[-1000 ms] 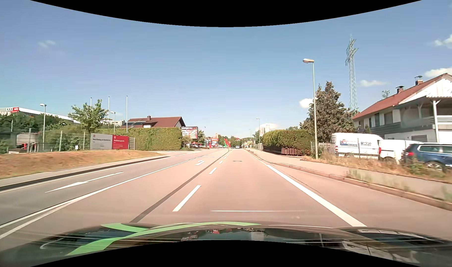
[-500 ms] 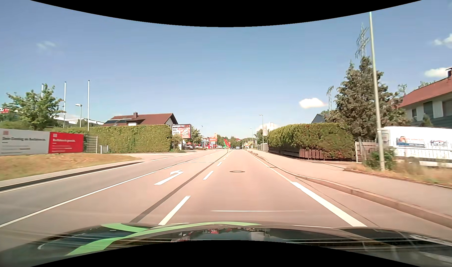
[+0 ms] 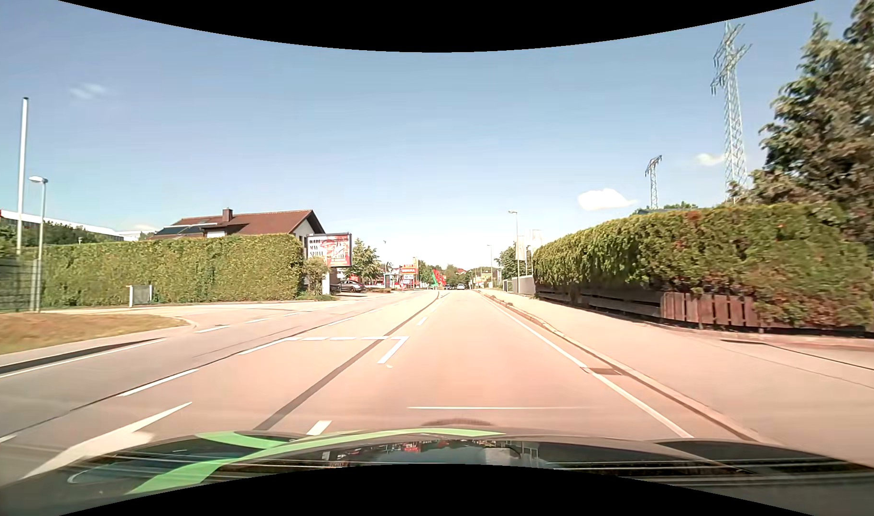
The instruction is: Follow the waypoints while adhering to traffic rules and regulations
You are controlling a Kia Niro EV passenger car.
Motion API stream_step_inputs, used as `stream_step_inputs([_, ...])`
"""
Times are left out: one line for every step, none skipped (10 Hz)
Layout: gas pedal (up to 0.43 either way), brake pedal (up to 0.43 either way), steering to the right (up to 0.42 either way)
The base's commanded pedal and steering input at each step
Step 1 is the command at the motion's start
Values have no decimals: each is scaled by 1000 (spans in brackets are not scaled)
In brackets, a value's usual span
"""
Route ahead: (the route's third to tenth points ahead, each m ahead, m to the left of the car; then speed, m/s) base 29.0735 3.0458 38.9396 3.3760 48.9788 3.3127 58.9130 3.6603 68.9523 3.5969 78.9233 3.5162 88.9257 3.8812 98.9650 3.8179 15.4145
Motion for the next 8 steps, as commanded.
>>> stream_step_inputs([150, 0, -3])
stream_step_inputs([150, 0, -4])
stream_step_inputs([138, 0, -4])
stream_step_inputs([138, 0, -4])
stream_step_inputs([138, 0, -4])
stream_step_inputs([138, 0, -3])
stream_step_inputs([138, 0, -1])
stream_step_inputs([138, 0, 0])
